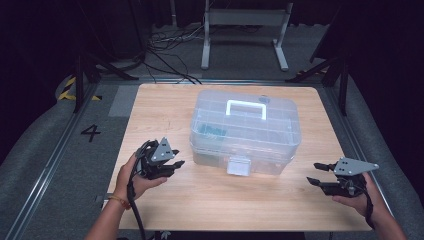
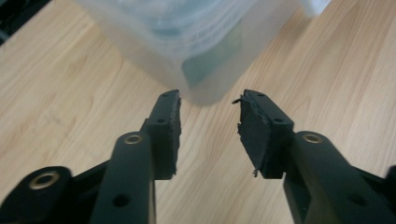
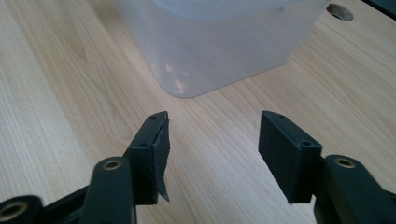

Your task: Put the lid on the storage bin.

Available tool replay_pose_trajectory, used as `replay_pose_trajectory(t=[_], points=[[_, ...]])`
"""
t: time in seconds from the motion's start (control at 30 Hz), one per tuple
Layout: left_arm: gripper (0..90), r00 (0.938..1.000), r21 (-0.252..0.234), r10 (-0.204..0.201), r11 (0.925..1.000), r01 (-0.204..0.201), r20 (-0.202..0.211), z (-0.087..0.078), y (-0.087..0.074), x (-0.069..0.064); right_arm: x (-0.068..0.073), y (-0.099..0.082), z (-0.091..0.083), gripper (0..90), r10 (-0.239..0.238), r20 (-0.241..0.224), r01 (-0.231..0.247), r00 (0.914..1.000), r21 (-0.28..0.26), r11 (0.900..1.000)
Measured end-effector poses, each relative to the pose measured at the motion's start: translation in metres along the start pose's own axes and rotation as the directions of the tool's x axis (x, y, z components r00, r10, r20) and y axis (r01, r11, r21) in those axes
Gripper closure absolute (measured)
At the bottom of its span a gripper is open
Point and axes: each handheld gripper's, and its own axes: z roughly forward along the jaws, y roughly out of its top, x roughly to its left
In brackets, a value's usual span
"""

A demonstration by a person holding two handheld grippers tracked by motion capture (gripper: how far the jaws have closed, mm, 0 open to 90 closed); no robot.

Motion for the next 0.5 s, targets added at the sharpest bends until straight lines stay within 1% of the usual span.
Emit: replay_pose_trajectory(t=[0.03,0.07,0.13,0.17,0.27,0.33,0.4,0.5], points=[[51.7,0.9999,0.01,-0.006,0.9999,0.006,-0.008,0.0,-0.004,0.0,0.0,-0.001,0.0,38.4,0.002,0.013,-0.002,0.9999,0.002,1.0],[50.0,0.9998,0.024,0.001,0.9997,-0.001,-0.019,0.0,-0.009,0.0,0.0,-0.002,0.0,37.4,0.002,0.023,-0.002,0.9997,0.004,1.0],[42.6,0.9997,0.037,0.0,0.9993,0.0,-0.025,0.001,-0.019,0.002,-0.002,-0.006,0.0,34.7,-0.002,0.037,0.002,0.9993,0.002,1.0],[38.9,0.9996,0.042,-0.014,0.999,0.015,-0.025,0.001,-0.025,0.004,-0.002,-0.008,0.0,33.7,-0.002,0.042,0.001,0.9991,0.008,1.0],[33.5,0.9986,0.05,-0.044,0.9977,0.045,-0.028,0.002,-0.04,0.009,-0.003,-0.014,-0.002,30.6,0.003,0.065,-0.004,0.9979,0.019,0.9998],[29.1,0.9977,0.05,-0.061,0.9968,0.062,-0.031,0.002,-0.049,0.011,-0.003,-0.02,-0.003,28.5,0.018,0.077,-0.019,0.9968,0.017,0.9997],[28.5,0.9972,0.063,-0.063,0.9958,0.066,-0.041,0.002,-0.057,0.012,-0.004,-0.024,-0.004,28.4,0.025,0.077,-0.026,0.9967,0.011,0.9996],[28.0,0.995,0.087,-0.079,0.9926,0.084,-0.061,0.004,-0.066,0.012,-0.006,-0.033,-0.006,28.4,0.034,0.097,-0.036,0.9947,0.023,0.9991]])
